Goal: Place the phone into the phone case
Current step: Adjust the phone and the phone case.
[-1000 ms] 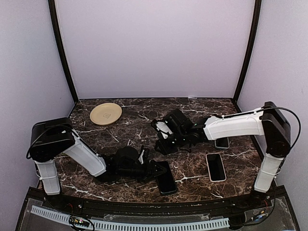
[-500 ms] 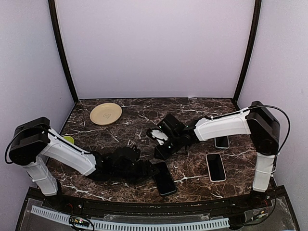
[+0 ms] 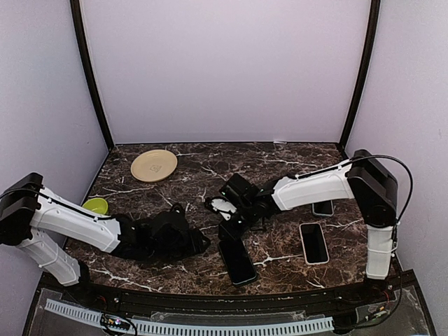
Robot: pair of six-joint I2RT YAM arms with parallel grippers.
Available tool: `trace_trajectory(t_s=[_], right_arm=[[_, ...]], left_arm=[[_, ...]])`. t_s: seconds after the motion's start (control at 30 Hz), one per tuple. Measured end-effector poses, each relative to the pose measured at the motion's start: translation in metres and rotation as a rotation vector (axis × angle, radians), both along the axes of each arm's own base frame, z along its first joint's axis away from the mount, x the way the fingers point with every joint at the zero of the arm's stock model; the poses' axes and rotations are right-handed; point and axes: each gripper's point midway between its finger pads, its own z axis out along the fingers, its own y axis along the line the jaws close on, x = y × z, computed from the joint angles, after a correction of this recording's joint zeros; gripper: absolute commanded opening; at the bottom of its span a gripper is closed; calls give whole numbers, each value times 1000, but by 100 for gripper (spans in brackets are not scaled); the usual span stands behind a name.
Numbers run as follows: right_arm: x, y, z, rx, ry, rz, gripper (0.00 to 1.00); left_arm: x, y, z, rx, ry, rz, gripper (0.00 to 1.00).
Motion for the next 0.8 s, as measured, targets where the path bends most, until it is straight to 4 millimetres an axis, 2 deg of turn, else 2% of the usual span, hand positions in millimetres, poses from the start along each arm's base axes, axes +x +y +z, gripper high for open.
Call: trace_trajectory(t_s=[0.1, 0.17, 0.3, 0.4, 0.47, 0.53, 0.63, 0.7, 0.8], right_arm=[[-3, 2, 5, 0, -4, 4, 27], [-2, 0, 16, -4, -19, -9, 27], [5, -4, 62, 44, -84, -50, 25], [-3, -20, 97, 105, -129, -96, 19], [-21, -38, 105, 118, -135, -122, 14], [-50, -52, 99, 109, -113, -126, 8], [-94, -71, 74, 65, -57, -123, 1], [-119, -83, 56, 40, -19, -131, 0], [-143, -100, 38, 29, 34, -169, 0]], left_arm=[[8, 4, 3, 59, -44, -31, 56], [20, 7, 8, 82, -76, -48, 54], [47, 15, 19, 138, -139, -91, 50], [66, 4, 32, 190, -173, -157, 45], [77, -16, 38, 226, -196, -229, 43], [85, -36, 34, 267, -199, -317, 41], [89, -50, 16, 350, -172, -412, 40], [89, -51, 2, 406, -150, -457, 38], [84, -44, -12, 470, -118, -506, 38]])
